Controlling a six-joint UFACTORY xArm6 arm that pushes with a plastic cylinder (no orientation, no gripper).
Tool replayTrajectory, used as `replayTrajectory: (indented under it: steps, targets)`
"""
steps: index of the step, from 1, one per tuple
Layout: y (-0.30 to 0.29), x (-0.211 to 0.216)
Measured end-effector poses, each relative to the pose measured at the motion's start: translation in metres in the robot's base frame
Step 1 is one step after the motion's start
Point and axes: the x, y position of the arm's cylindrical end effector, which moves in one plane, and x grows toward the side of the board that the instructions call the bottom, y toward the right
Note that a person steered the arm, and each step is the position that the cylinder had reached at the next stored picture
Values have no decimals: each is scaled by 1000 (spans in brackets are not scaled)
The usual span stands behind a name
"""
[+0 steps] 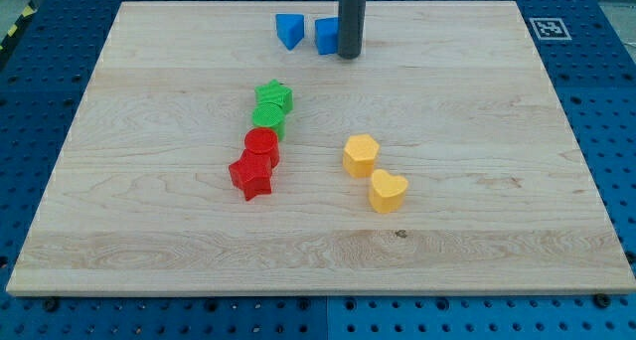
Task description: Move the blue cube closer to the blue triangle
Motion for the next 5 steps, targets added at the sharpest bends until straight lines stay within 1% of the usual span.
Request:
replayTrajectory:
  steps: [2, 3, 4, 5]
  targets:
    - [-13, -1]
    - [-44, -4]
    - [-43, -2]
    - [-41, 25]
